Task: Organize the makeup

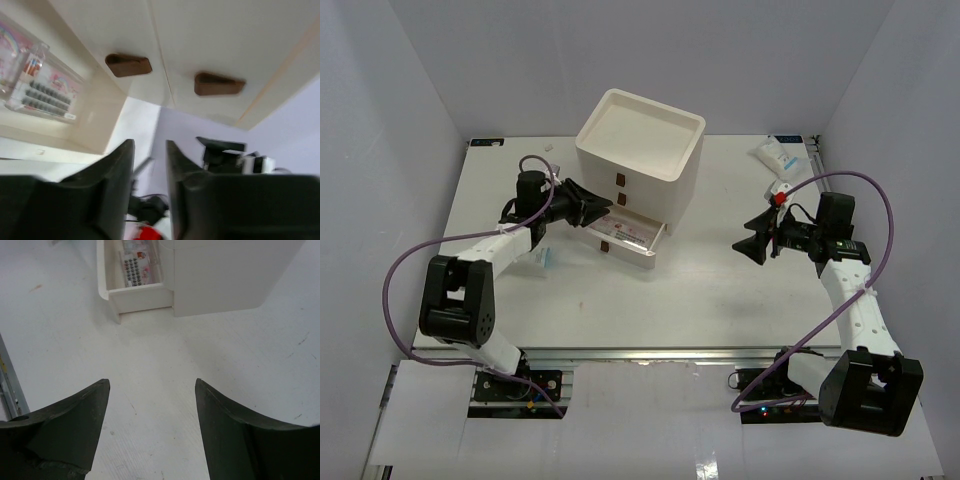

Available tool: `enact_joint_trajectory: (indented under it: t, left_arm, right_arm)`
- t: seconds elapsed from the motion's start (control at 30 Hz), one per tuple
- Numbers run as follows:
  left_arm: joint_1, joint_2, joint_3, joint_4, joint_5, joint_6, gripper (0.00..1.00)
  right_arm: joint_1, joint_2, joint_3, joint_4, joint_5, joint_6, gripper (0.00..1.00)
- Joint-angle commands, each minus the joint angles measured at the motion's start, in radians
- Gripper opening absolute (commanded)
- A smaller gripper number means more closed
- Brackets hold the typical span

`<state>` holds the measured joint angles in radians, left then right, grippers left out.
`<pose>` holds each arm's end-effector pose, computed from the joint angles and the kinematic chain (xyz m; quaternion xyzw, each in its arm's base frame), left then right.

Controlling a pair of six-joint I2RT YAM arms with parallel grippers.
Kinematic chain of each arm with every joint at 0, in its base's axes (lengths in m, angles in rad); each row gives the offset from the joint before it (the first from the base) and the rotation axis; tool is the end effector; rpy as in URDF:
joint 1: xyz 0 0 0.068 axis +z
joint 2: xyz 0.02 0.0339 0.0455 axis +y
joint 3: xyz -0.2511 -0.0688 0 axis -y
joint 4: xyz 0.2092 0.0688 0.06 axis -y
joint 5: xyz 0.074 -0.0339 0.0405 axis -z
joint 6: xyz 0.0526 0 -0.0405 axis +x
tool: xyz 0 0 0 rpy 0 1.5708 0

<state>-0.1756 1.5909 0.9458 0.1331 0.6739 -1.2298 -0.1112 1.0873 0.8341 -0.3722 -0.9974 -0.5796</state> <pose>0.3178 -0.0897 0.2303 -0.2655 0.7880 -0.5258 0.1793 0.2076 0.0213 0.2815 -0.3933 0.7100 0.2653 0.5204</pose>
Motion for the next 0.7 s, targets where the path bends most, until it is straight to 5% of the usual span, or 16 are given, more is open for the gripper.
enact_joint_trajectory:
  t: [0.0,0.13,0.23,0.37,0.67]
  left_arm:
    - [0.012,-0.209,-0.058,0.073,0.051,0.268,0.32]
    - [0.011,-0.337,-0.125,-0.021,0.026,0.49,0.18]
    - [0.01,-0.477,-0.256,-0.085,-0.069,0.577,0.12]
    - [0.002,-0.607,-0.425,-0.089,-0.141,0.589,0.12]
    - [-0.003,-0.615,-0.528,-0.051,-0.264,0.554,0.15]
  right_arm:
    - [0.005,-0.02,0.0,-0.127,-0.18,-0.194,0.71]
    - [0.111,-0.042,0.022,-0.219,-0.186,-0.363,0.69]
    - [0.329,-0.041,0.122,-0.268,-0.053,-0.439,0.68]
    - [0.556,0.04,0.319,-0.239,0.128,-0.383,0.7]
    - [0.748,0.415,0.755,-0.04,0.569,-0.01,0.82]
